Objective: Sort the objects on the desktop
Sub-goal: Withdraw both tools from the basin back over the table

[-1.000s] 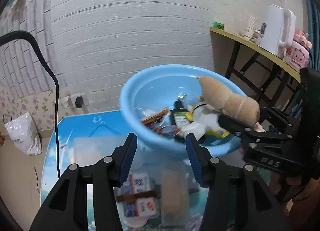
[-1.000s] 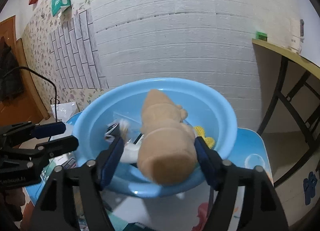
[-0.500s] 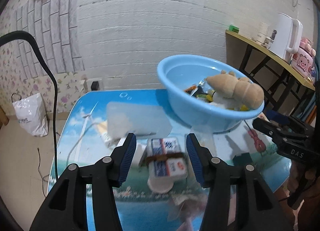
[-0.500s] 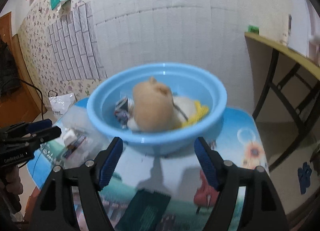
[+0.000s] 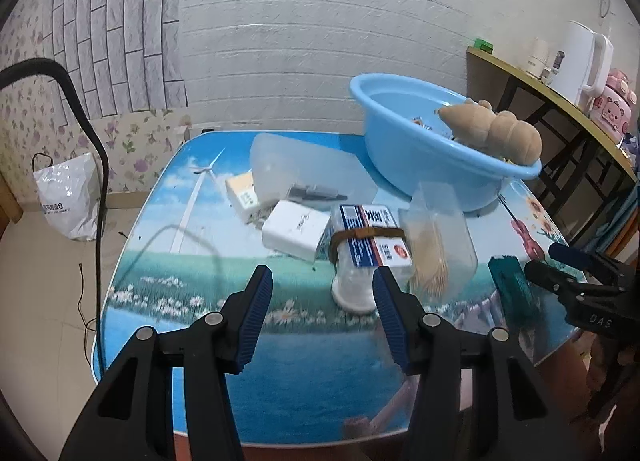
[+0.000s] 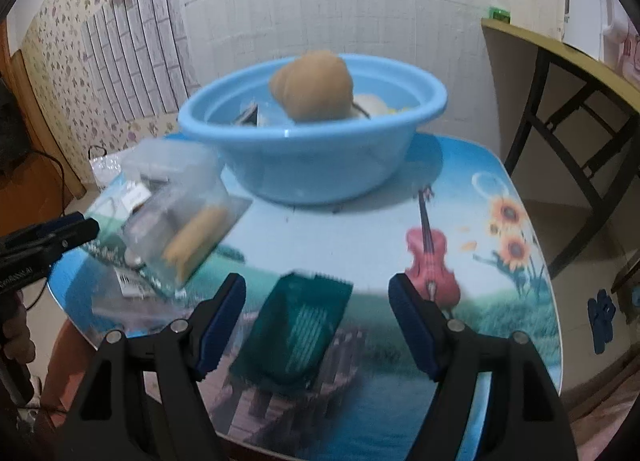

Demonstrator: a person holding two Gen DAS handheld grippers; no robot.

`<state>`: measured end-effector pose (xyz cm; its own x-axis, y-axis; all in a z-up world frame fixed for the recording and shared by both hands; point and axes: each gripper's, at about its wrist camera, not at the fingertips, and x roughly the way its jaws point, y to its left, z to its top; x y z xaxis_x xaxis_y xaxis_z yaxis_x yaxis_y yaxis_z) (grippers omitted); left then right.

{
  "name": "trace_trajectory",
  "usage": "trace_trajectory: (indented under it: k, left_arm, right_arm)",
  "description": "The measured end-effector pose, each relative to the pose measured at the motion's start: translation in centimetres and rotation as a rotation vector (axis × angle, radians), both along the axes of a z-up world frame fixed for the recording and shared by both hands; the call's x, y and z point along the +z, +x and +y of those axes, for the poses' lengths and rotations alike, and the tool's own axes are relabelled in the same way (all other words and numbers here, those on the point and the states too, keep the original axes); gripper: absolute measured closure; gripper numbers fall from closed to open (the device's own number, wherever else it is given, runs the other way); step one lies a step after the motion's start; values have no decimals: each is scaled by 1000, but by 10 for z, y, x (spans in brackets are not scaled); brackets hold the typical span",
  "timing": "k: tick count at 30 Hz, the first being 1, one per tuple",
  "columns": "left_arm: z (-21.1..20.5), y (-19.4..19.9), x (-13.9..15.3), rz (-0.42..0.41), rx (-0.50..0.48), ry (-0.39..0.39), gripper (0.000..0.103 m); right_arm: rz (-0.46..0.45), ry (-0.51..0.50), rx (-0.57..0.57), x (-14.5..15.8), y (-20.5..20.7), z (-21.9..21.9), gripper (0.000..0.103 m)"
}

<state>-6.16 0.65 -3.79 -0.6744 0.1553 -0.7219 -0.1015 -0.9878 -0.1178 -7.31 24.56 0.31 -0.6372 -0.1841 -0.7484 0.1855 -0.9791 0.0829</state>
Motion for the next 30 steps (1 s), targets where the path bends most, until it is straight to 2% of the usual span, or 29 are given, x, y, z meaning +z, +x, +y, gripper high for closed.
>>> trace_trajectory:
  k: [4, 7, 13, 21, 30]
  left_arm:
    - [5, 8, -2, -8, -35, 19, 50]
    - [13, 17, -4, -4, -80, 30, 38]
    - [31, 26, -6, -11, -171, 55, 30]
    - [48, 23, -18, -53, -206, 57, 27]
    - [66, 24, -29, -90, -248, 40, 27]
  right_arm:
    - [-15, 5, 1, -3, 3, -4, 28]
    - [-19, 18, 10, -5, 5, -8, 28]
    - [-43, 46, 9, -13, 5, -12, 28]
    - [-74, 72, 4, -26, 6, -19, 28]
    - [-37, 78, 0, -26, 6, -19, 28]
